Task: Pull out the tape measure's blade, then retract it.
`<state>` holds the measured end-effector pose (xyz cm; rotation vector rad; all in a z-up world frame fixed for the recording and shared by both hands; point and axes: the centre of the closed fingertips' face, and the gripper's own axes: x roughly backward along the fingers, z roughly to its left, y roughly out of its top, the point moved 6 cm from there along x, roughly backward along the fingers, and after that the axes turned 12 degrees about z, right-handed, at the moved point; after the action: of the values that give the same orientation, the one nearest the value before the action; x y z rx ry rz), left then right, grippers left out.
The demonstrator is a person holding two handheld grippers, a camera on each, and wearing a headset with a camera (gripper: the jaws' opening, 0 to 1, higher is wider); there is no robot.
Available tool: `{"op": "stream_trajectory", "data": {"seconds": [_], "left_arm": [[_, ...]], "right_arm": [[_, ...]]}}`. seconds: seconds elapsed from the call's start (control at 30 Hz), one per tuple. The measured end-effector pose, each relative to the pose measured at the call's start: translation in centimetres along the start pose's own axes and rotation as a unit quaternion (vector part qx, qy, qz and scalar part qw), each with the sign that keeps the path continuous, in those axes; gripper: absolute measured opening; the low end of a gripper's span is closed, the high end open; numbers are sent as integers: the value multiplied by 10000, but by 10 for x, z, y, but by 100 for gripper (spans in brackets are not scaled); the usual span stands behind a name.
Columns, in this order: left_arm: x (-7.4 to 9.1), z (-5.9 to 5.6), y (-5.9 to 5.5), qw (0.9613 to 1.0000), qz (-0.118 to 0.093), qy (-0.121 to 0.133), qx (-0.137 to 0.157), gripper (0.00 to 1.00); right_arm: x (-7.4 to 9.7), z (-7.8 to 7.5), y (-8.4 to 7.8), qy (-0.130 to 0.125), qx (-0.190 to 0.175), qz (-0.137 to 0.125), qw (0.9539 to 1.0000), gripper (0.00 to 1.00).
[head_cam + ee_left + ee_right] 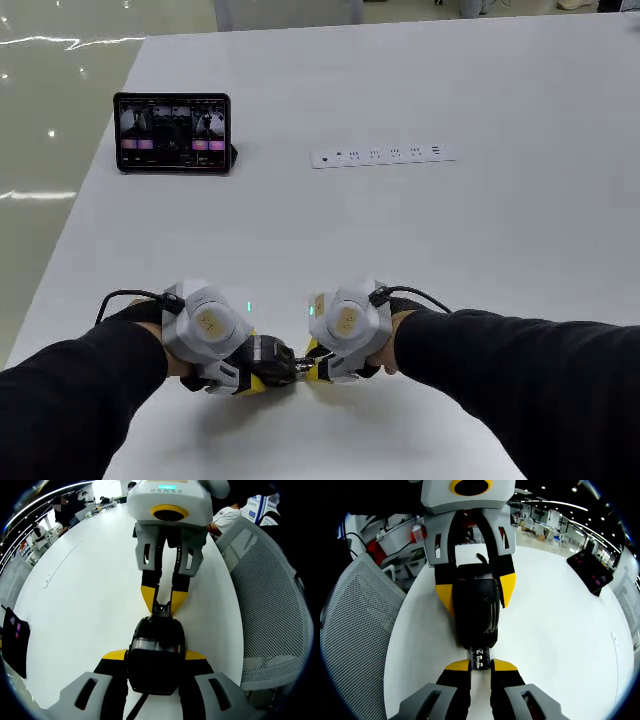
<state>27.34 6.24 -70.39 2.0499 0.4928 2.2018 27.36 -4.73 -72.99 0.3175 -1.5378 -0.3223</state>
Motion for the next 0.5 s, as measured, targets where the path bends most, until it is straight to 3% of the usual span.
{"op": "stream_trajectory", "data": {"seconds": [0.5], "left_arm": [[-1, -1, 1, 9999, -8, -11, -100, 34]], "right_arm": [[2, 2, -5, 72, -69, -12, 9999, 11]]}}
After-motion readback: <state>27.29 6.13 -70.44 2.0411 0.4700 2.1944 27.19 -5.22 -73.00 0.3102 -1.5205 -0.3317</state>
